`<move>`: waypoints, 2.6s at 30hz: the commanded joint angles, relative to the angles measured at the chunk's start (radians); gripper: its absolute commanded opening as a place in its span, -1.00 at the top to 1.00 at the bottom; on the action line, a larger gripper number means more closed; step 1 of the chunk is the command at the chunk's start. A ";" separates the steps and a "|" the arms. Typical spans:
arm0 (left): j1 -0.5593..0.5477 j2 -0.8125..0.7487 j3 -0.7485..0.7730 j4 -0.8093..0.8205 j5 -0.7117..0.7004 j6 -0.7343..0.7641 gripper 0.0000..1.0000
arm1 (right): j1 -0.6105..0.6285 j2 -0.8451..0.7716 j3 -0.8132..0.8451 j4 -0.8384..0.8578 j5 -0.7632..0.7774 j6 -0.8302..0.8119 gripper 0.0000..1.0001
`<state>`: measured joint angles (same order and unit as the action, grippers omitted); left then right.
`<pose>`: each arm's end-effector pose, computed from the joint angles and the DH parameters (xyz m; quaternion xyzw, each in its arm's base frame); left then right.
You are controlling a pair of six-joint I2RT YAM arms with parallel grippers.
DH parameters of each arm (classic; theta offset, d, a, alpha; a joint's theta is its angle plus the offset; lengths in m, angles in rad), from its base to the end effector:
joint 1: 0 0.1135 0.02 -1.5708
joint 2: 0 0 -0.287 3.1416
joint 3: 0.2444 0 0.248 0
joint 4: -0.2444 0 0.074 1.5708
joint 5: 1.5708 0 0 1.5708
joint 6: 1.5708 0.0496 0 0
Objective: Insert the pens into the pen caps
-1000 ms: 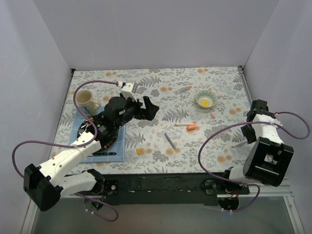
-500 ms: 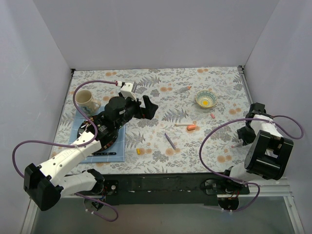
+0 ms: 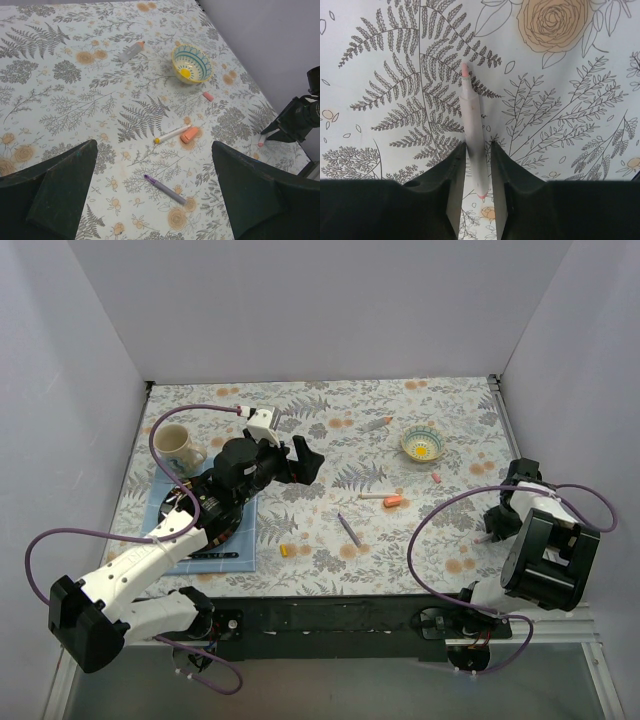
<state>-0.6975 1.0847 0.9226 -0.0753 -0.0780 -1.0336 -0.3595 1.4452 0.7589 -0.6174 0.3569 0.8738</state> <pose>0.1964 -0.1596 0.3586 -0.1551 0.7702 -0.4507 0.4239 0.2186 -0.1007 0.1760 0.5833 0.7820 -0.1368 0.1715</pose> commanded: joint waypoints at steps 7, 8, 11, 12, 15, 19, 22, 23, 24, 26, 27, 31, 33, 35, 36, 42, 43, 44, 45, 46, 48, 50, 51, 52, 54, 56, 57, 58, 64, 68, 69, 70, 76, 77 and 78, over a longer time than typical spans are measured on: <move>0.001 -0.085 -0.013 0.017 0.000 0.024 -0.96 | -0.004 -0.087 -0.092 0.096 0.016 -0.059 0.97; 0.001 -0.089 -0.014 0.022 0.009 0.024 -0.96 | -0.004 -0.103 -0.099 0.125 -0.004 -0.073 0.97; 0.001 -0.089 -0.019 0.029 0.024 0.024 -0.96 | -0.004 -0.160 -0.133 0.182 -0.051 -0.147 0.97; 0.001 -0.088 -0.021 0.029 0.040 0.023 -0.96 | -0.006 -0.173 -0.141 0.191 -0.064 -0.186 0.97; 0.001 -0.085 -0.027 0.040 0.058 0.018 -0.96 | -0.006 -0.235 -0.138 0.196 -0.104 -0.239 0.97; 0.001 -0.063 -0.033 0.043 0.052 0.017 -0.96 | 0.005 -0.315 -0.107 0.199 -0.163 -0.321 0.97; 0.001 -0.037 -0.025 0.031 0.041 0.017 -0.96 | 0.054 -0.368 -0.073 0.190 -0.220 -0.370 0.97; 0.001 -0.031 -0.025 0.028 0.044 0.015 -0.96 | 0.073 -0.379 -0.049 0.189 -0.263 -0.416 0.97; 0.001 -0.029 -0.025 0.031 0.049 0.012 -0.96 | 0.112 -0.396 -0.037 0.188 -0.283 -0.435 0.97; 0.001 -0.014 -0.027 0.034 0.072 0.003 -0.95 | 0.158 -0.411 -0.021 0.189 -0.340 -0.485 0.97; 0.001 -0.008 -0.028 0.032 0.076 -0.002 -0.93 | 0.212 -0.420 -0.023 0.196 -0.349 -0.493 0.97; 0.001 0.043 -0.018 0.031 0.156 -0.023 -0.87 | 0.356 -0.421 -0.032 0.263 -0.518 -0.515 0.97; 0.001 0.083 -0.001 0.022 0.199 -0.028 -0.79 | 0.481 -0.424 -0.032 0.313 -0.608 -0.519 0.97; 0.001 0.104 0.008 0.009 0.225 -0.032 -0.72 | 0.563 -0.436 -0.043 0.398 -0.694 -0.518 0.97; 0.001 0.115 0.013 0.011 0.257 -0.037 -0.70 | 0.639 -0.446 -0.052 0.422 -0.713 -0.501 0.97; 0.001 0.139 0.001 0.066 0.407 -0.089 -0.66 | 0.917 -0.490 -0.086 0.608 -0.681 -0.392 0.97; 0.001 0.149 0.001 0.071 0.420 -0.097 -0.65 | 0.939 -0.487 -0.079 0.639 -0.673 -0.380 0.97; 0.001 0.152 0.001 0.068 0.428 -0.100 -0.65 | 0.959 -0.482 -0.075 0.643 -0.652 -0.375 0.97; 0.001 0.155 0.002 0.069 0.431 -0.100 -0.65 | 0.987 -0.471 -0.066 0.642 -0.641 -0.372 0.97; 0.001 0.161 0.007 0.071 0.428 -0.100 -0.64 | 0.998 -0.467 -0.058 0.647 -0.635 -0.371 0.97; 0.001 0.164 0.012 0.065 0.420 -0.100 -0.65 | 1.031 -0.460 -0.047 0.653 -0.615 -0.361 0.97; 0.001 0.164 0.009 0.068 0.429 -0.103 -0.65 | 1.048 -0.460 -0.043 0.671 -0.592 -0.348 0.97; 0.001 0.164 0.007 0.069 0.435 -0.103 -0.65 | 1.063 -0.457 -0.041 0.676 -0.587 -0.345 0.97; 0.001 0.165 0.005 0.069 0.443 -0.103 -0.65 | 1.070 -0.454 -0.038 0.686 -0.582 -0.340 0.97; 0.001 0.172 0.007 0.069 0.448 -0.106 -0.63 | 1.087 -0.444 -0.030 0.696 -0.581 -0.326 0.97; 0.001 0.181 0.009 0.069 0.454 -0.106 -0.60 | 1.102 -0.439 -0.026 0.711 -0.575 -0.320 0.97; 0.000 0.188 0.013 0.069 0.455 -0.106 -0.56 | 1.108 -0.436 -0.026 0.717 -0.572 -0.315 0.97; 0.001 0.190 0.013 0.069 0.460 -0.106 -0.53 | 1.113 -0.434 -0.024 0.722 -0.564 -0.312 0.97; 0.001 0.199 0.016 0.069 0.509 -0.114 0.25 | 1.134 -0.430 -0.033 0.752 -0.562 -0.288 0.97; 0.001 0.195 0.015 0.108 0.561 -0.114 0.86 | 1.136 -0.424 -0.039 0.754 -0.581 -0.286 0.97; 0.001 0.193 0.015 0.111 0.575 -0.112 0.97 | 1.137 -0.424 -0.041 0.754 -0.584 -0.286 0.97; 0.001 0.189 0.013 0.114 0.578 -0.111 1.00 | 1.136 -0.425 -0.044 0.754 -0.593 -0.285 0.97; 0.001 0.164 -0.004 0.137 0.581 -0.114 1.00 | 1.137 -0.442 -0.076 0.745 -0.601 -0.286 -0.10; 0.001 0.158 -0.007 0.140 0.586 -0.114 1.00 | 1.139 -0.448 -0.087 0.766 -0.605 -0.283 -0.15; 0.001 0.158 -0.008 0.141 0.587 -0.121 1.00 | 1.137 -0.448 -0.114 0.789 -0.611 -0.274 -0.19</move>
<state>-0.6968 1.2915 0.9085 0.0326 0.4812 -1.1568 0.7738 1.0241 0.6834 0.0826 -0.2298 0.5888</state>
